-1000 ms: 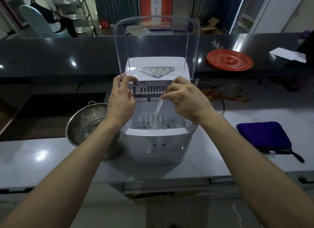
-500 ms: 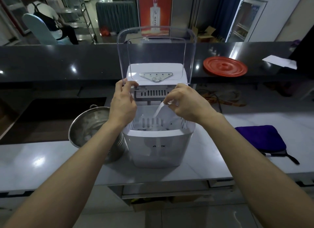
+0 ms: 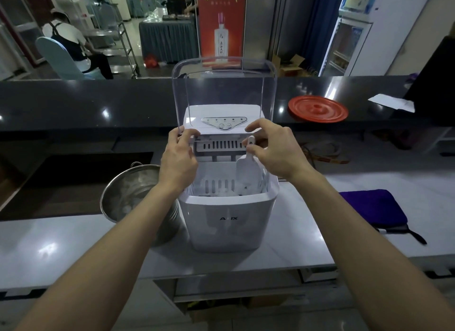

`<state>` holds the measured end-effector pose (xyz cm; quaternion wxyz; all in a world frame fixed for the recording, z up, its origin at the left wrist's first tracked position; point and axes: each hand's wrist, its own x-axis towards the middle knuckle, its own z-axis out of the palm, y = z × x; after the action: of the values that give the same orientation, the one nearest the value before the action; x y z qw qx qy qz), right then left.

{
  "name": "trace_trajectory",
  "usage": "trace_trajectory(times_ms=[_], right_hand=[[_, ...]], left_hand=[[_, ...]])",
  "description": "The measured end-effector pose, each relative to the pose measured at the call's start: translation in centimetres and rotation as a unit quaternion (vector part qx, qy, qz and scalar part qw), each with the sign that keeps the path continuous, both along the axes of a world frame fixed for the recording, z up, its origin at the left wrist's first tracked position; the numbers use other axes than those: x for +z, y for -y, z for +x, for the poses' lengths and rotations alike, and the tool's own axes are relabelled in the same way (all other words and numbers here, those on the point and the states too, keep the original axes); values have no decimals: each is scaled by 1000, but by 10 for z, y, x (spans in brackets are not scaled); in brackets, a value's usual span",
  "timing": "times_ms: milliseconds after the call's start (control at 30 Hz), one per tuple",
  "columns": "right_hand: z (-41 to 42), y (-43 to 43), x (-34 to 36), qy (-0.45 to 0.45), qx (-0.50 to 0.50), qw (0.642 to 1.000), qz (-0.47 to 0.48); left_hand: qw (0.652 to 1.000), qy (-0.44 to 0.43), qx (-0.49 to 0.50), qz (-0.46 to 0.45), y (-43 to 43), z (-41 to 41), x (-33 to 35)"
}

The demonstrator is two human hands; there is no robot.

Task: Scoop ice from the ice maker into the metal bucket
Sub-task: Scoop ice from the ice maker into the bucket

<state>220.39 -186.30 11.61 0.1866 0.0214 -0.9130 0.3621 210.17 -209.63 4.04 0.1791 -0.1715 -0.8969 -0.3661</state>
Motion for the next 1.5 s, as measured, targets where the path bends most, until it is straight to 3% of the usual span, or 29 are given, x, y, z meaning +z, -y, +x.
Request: trace_trajectory(times_ms=[400, 667, 967, 1333, 1500], right_hand=[[7, 5, -3, -39, 42, 987, 152], [0, 14, -10, 46, -9, 980, 193], [-2, 12, -21, 58, -118, 986, 100], [-4, 16, -23, 152, -140, 976, -64], [-7, 29, -23, 179, -114, 977, -4]], left_hand=[[1000, 1, 2, -6, 1, -5, -2], [1000, -5, -2, -4, 1, -5, -4], [1000, -6, -5, 6, 1, -3, -3], [1000, 1, -6, 17, 1, -4, -4], [1000, 2, -5, 17, 2, -3, -3]])
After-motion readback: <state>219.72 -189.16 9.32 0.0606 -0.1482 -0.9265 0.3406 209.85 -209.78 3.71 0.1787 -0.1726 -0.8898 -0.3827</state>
